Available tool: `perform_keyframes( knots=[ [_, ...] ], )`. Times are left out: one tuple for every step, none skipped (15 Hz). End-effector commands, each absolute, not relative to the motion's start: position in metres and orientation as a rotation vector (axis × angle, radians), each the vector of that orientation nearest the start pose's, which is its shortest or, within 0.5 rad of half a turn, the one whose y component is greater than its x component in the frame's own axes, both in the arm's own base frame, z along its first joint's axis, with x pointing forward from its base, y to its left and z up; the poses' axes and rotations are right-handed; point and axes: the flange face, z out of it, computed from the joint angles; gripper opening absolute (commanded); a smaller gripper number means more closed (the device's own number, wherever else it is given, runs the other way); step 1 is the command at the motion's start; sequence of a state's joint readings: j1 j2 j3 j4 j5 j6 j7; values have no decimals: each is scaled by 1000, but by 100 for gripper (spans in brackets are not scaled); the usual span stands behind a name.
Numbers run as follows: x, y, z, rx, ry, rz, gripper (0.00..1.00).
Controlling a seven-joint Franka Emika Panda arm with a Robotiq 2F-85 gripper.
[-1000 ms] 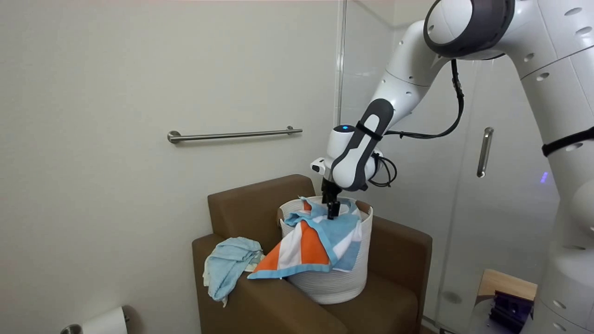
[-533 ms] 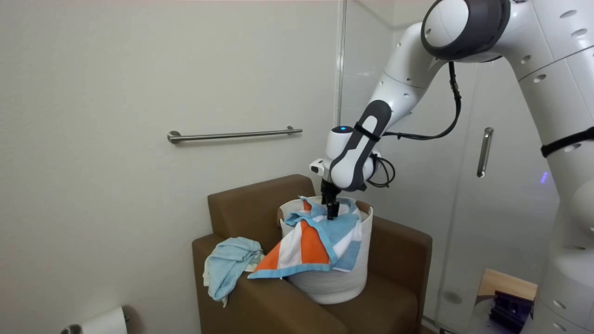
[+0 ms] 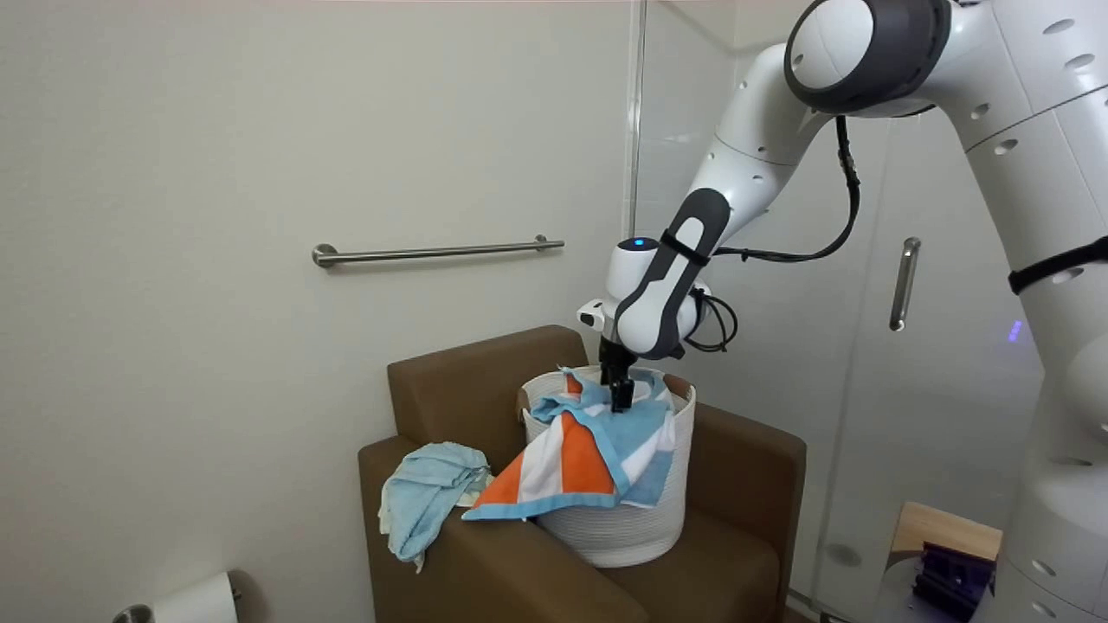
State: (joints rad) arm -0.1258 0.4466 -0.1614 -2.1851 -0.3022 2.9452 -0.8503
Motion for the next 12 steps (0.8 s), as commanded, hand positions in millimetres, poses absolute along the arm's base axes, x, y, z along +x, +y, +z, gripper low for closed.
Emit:
perform_keyframes(
  knots=[
    [549, -138, 222, -3105, -1467, -309, 100],
    [544, -137, 228, -3099, -1474, -321, 100],
    [540, -135, 234, -3096, -1474, -337, 100],
    [535, -134, 239, -3092, -1476, -345, 100],
    [530, -132, 245, -3083, -1480, -349, 100],
    [526, -130, 251, -3079, -1478, -357, 100],
    [521, -127, 256, -3073, -1478, -370, 100],
    [516, -125, 261, -3067, -1480, -376, 100],
    [511, -123, 265, -3058, -1488, -376, 100],
    [507, -120, 267, -3049, -1492, -371, 100],
    [503, -118, 268, -3044, -1496, -367, 100],
    [500, -117, 267, -3039, -1504, -360, 100]
  ],
)
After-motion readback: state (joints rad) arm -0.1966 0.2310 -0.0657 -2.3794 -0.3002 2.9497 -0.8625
